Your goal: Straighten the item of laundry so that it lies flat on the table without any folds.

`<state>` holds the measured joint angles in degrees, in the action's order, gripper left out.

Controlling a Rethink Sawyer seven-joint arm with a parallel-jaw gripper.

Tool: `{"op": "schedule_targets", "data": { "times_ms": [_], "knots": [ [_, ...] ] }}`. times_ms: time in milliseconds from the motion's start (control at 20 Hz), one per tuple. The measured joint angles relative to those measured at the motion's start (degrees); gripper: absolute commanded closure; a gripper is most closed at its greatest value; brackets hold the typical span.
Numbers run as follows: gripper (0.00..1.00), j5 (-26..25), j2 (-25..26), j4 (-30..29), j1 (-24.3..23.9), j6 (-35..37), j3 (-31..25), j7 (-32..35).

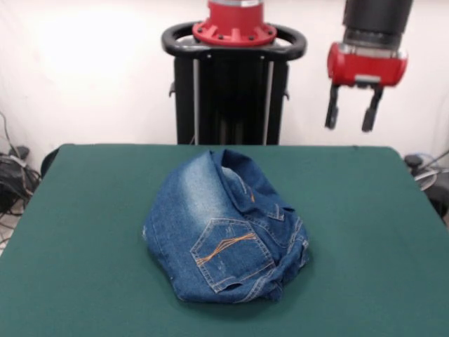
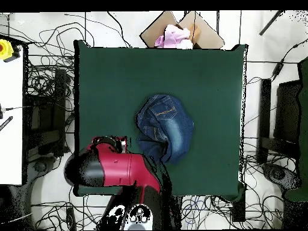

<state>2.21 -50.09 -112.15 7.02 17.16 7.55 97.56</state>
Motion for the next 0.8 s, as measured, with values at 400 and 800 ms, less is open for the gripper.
{"op": "schedule_targets", "data": {
  "times_ms": [400,800],
  "knots": [
    [0.0,2.1,11.0,7.8,-0.2,-2.9,0.4,0.0],
    [0.0,2.7,20.0,14.1,0.0,-3.1,1.5,0.0]
  ]
}}
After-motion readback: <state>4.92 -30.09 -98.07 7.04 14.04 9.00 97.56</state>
